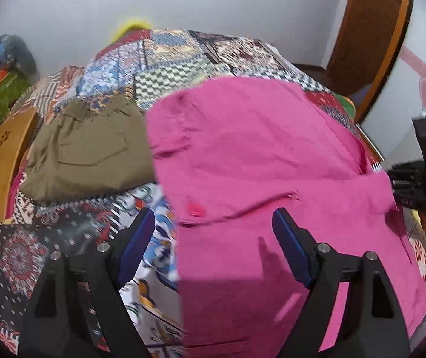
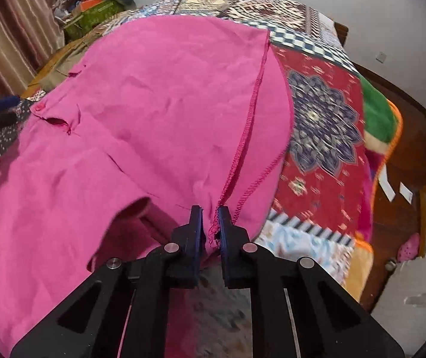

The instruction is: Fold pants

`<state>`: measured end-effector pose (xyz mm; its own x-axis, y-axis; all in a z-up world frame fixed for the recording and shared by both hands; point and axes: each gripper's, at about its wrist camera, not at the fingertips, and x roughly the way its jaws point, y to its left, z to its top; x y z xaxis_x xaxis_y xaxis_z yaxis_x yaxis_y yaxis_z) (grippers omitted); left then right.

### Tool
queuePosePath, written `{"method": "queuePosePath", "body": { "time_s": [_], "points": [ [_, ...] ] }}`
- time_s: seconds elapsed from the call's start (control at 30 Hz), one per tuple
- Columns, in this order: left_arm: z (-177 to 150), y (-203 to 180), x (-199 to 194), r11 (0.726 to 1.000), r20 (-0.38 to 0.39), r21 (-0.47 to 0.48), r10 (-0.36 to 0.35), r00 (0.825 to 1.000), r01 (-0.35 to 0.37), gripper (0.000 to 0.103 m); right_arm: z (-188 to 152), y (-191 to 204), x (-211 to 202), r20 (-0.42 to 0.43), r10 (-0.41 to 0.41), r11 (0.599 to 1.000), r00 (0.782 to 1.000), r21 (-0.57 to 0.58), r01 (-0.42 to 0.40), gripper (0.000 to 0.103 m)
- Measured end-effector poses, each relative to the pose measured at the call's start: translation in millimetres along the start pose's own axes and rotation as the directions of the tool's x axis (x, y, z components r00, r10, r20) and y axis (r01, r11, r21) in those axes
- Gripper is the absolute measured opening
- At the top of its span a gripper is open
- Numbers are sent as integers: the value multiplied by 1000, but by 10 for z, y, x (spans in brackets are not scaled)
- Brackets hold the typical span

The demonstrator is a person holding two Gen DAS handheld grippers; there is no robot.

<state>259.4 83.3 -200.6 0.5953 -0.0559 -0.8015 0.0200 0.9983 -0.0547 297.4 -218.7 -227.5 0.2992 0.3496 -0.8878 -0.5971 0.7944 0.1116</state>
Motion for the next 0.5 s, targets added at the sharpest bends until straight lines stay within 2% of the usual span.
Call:
{"method": "queuePosePath", "body": {
  "time_s": [0.03,0.17,0.2,0.27,0.33,0.37,0.4,0.43,0.5],
  "points": [
    [45,48,-8,1000,7,-8,16,1000,-15,81,9,-28,-22,-3,2,1000,1000,7,-2,10],
    [284,269,11,997,50,-42,59,997,-57,81,90,-150,-236,28,-23,999,999,47,22,29],
    [346,323,36,997,60,-50,65,996,-62,81,131,-186,-309,56,-23,998,998,60,20,36],
    [488,451,114,995,77,-69,81,994,-75,81,235,-243,-429,114,-28,997,993,74,20,44],
    [645,570,234,992,90,-92,95,991,-87,80,391,-306,-493,162,-41,996,986,86,27,48],
    [708,618,289,991,92,-105,92,991,-82,78,481,-329,-497,182,-47,995,982,90,31,50],
    [774,669,350,990,95,-120,92,991,-81,70,567,-340,-484,200,-56,995,978,91,38,51],
    [843,719,418,987,94,-133,101,990,-88,63,611,-307,-473,208,-61,995,976,87,44,52],
    [954,801,549,983,88,-141,133,987,-119,54,728,-295,-392,222,-80,995,972,76,65,52]
  ]
}}
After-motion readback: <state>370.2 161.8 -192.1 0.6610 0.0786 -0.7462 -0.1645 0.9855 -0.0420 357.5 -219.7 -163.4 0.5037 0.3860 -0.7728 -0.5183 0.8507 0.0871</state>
